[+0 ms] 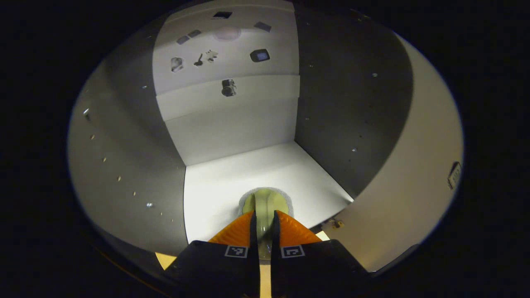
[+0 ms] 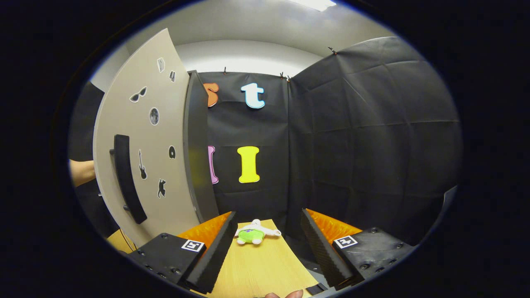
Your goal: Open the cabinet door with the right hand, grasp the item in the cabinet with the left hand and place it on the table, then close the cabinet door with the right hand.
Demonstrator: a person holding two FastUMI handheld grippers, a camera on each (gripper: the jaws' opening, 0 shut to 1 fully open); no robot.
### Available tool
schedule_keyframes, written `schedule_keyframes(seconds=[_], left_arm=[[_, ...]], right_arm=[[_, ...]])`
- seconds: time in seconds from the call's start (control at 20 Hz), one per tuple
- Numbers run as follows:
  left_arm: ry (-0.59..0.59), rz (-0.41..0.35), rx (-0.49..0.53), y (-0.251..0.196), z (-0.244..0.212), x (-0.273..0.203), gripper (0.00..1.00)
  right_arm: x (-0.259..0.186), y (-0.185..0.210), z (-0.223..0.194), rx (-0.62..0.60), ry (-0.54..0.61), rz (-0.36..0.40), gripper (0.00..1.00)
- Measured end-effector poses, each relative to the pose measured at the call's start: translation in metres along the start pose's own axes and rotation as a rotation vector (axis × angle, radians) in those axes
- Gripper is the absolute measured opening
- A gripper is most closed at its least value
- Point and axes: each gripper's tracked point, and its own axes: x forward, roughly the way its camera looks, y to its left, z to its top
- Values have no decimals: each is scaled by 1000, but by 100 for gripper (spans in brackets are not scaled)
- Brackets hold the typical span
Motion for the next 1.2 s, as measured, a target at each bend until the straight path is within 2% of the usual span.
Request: schedule_keyframes(seconds=[0.15,0.3,0.55,0.7,0.9,1.2], left_arm=[[-29,-23,-22,-2,-35,-42,14],[-55,-9,-36,-3,-76,-76,14],[-39,3,-38,-24,-160,-100,14],[-23,-1,-83,-44,-209,-92,14],[26,-2,-73,-71,-280,-62,14],[63,100,-42,-76,-372,-1,14]], right_arm=[[-1,21,5,-7,-9,17,97],[-2,38,12,-13,-26,27,97],[-10,63,17,-15,-39,36,98],[-14,77,20,-24,-44,47,97],[-17,87,22,-27,-52,57,97],[-24,83,22,-38,-47,30,97]])
